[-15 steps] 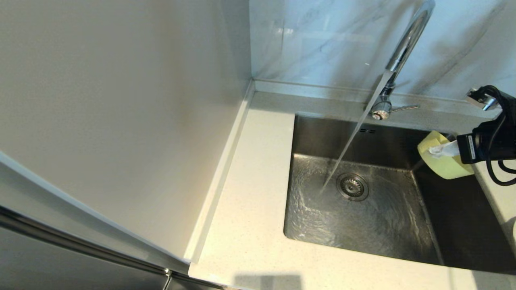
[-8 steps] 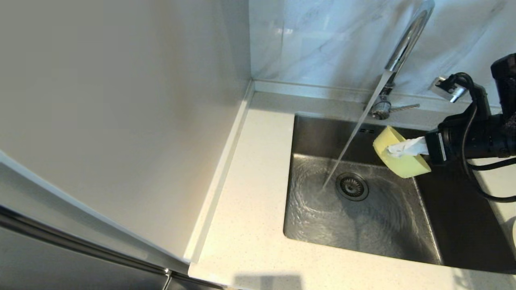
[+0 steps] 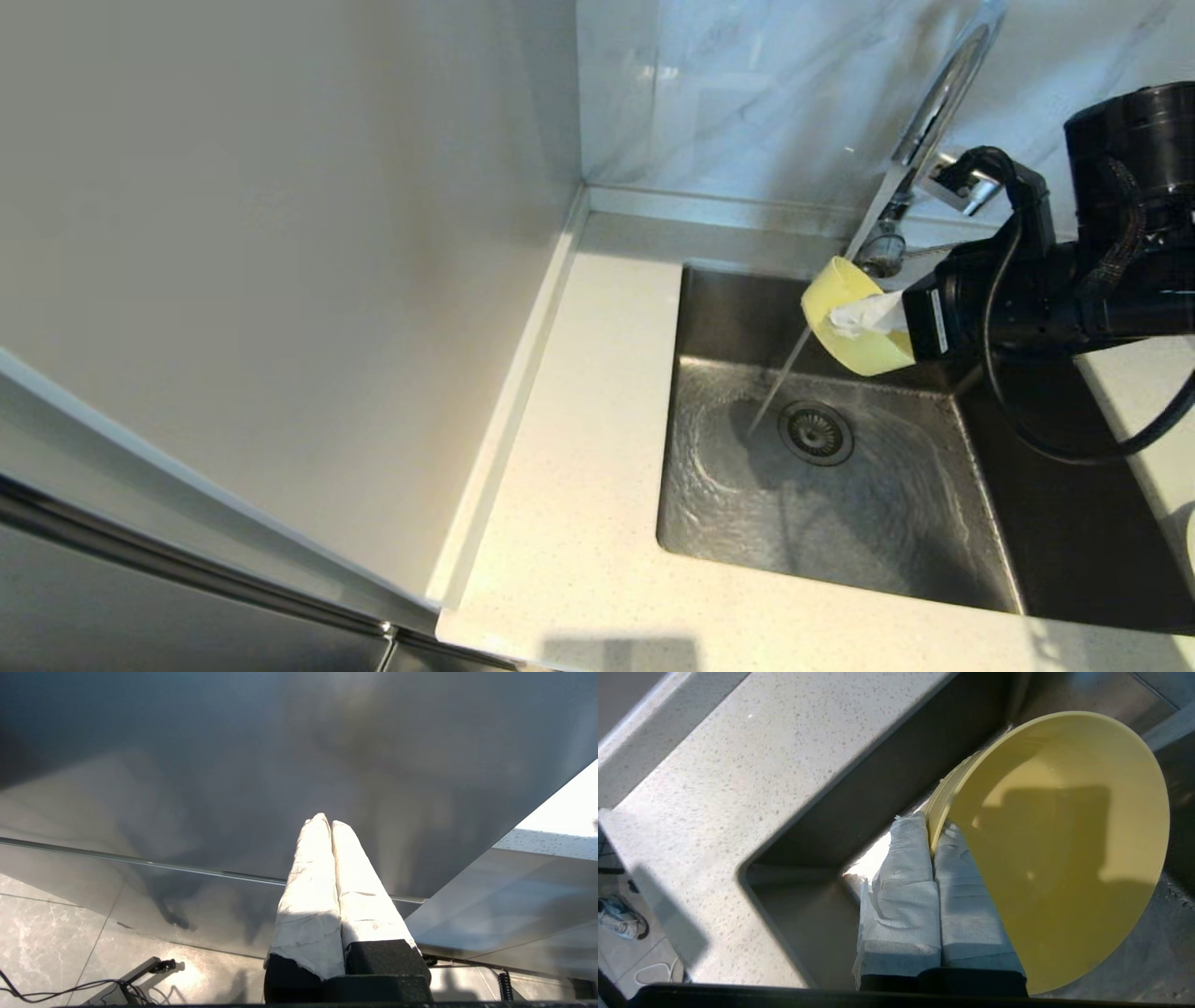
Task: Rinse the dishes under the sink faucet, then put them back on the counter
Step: Rinse the bowl
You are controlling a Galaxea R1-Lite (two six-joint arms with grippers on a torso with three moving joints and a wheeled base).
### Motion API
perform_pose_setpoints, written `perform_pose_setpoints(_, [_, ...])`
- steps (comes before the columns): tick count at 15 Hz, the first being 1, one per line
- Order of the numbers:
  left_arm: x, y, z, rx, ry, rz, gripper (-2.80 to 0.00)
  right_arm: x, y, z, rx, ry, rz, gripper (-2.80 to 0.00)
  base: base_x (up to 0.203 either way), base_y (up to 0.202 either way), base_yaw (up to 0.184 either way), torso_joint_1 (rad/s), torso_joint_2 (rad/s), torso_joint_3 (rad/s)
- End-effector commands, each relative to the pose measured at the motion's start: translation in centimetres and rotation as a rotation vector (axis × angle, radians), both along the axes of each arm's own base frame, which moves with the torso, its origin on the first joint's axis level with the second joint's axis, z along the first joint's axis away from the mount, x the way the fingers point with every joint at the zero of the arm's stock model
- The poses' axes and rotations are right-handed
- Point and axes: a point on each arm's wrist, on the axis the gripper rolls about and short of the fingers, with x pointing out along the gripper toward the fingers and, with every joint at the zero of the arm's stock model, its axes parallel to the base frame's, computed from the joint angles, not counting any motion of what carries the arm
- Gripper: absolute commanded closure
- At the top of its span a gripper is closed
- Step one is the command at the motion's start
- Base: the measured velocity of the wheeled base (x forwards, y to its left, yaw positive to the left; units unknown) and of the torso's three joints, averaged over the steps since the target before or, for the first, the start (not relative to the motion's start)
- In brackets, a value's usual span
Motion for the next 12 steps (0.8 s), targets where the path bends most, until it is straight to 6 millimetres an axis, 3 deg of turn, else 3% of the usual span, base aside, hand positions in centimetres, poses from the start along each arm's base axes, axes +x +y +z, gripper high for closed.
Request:
perform_pose_setpoints(1, [0.0, 0.0, 0.0, 0.0, 0.0, 0.001, 0.0, 1.5, 0.6, -1.0, -0.015, 0.026, -0.005, 0.0, 0.0, 0.0, 0.0, 0.0, 0.0, 0.0])
perform_pose_setpoints(12, [0.0, 0.0, 0.0, 0.0, 0.0, 0.001, 0.0, 3.4, 0.9, -1.2, -0.035, 0.018, -0.059, 0.0, 0.0, 0.0, 0.0, 0.0, 0.0, 0.0])
